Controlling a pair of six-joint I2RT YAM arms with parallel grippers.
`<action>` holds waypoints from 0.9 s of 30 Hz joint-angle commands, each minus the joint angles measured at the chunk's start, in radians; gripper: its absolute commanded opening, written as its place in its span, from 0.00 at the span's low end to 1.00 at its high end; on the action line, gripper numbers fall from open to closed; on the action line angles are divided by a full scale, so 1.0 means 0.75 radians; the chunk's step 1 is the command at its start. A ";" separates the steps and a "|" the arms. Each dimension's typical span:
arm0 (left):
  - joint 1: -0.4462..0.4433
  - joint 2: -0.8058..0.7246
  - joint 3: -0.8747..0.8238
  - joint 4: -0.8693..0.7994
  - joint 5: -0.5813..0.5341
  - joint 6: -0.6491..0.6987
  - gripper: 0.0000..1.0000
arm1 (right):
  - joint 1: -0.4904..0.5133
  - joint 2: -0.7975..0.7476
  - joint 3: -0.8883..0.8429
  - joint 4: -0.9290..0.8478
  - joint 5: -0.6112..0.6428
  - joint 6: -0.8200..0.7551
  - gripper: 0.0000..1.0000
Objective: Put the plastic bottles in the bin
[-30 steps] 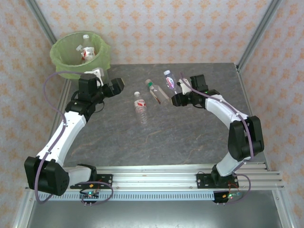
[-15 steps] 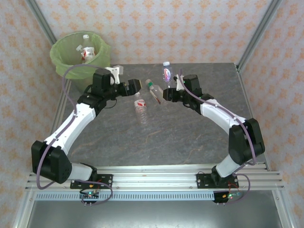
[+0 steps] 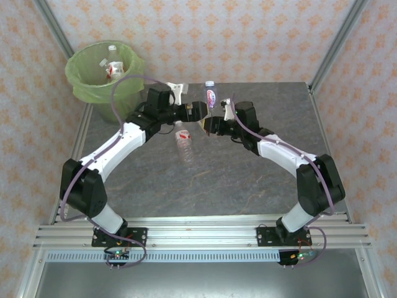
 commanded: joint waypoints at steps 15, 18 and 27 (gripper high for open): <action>-0.001 0.255 0.359 -0.002 0.054 -0.099 0.85 | 0.044 -0.111 -0.043 0.106 -0.215 -0.064 0.40; -0.003 0.280 0.375 -0.023 0.096 -0.095 0.80 | 0.046 -0.115 -0.039 0.100 -0.204 -0.058 0.40; -0.004 0.262 0.361 -0.081 0.052 -0.044 0.53 | 0.050 -0.101 -0.028 0.098 -0.200 -0.027 0.45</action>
